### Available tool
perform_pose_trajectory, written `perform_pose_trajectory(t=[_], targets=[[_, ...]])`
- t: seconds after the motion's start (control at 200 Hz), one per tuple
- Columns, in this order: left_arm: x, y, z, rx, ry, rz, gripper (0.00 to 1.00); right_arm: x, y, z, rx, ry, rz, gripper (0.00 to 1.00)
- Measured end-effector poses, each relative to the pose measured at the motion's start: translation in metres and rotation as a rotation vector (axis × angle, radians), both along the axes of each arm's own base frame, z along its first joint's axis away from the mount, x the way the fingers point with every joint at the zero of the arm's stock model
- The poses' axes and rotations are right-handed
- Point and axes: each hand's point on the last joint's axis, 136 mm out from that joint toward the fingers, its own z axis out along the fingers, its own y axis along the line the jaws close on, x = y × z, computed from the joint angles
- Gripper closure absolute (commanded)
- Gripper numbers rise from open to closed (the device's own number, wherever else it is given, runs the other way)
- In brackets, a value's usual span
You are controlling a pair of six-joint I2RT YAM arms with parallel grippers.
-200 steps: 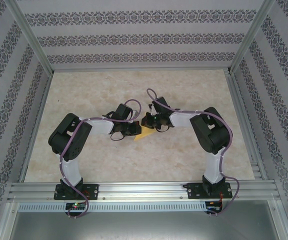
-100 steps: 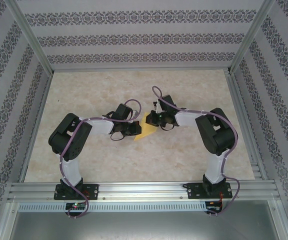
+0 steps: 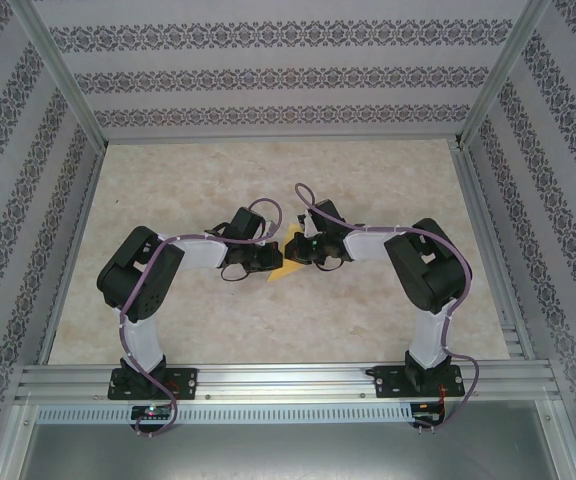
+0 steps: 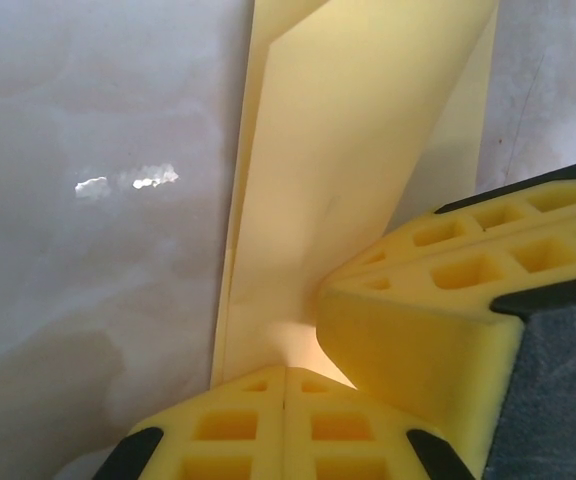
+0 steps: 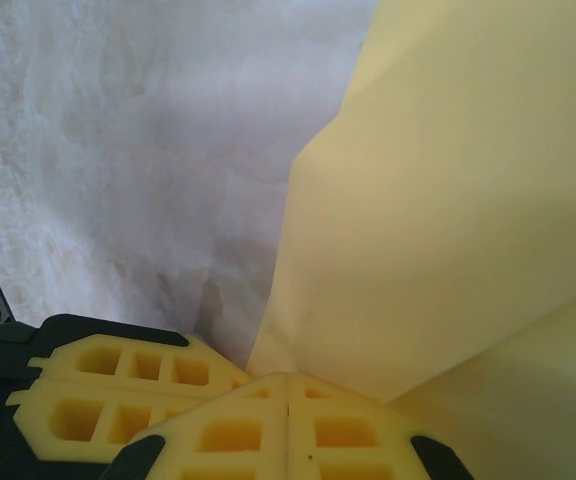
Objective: Fold a paper plane with a square sheet of paper (pick it up from the middle)
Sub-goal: Fourth fold the wing at the center of the table.
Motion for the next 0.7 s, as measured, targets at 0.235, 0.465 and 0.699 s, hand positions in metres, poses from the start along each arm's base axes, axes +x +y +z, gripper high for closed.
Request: perform_pose_trajectory(t=[0.235, 0.465, 0.699], targets=[[0.000, 0.000, 0.000, 0.000, 0.000, 0.000, 1.00, 0.008, -0.010, -0.007, -0.021, 0.019, -0.031, 1.00], [0.000, 0.000, 0.000, 0.000, 0.000, -0.001, 1.00, 0.044, -0.045, -0.004, -0.071, 0.000, -0.136, 1.00], [0.000, 0.000, 0.000, 0.000, 0.000, -0.001, 1.00, 0.054, -0.046, 0.019, -0.034, -0.058, -0.136, 1.00]])
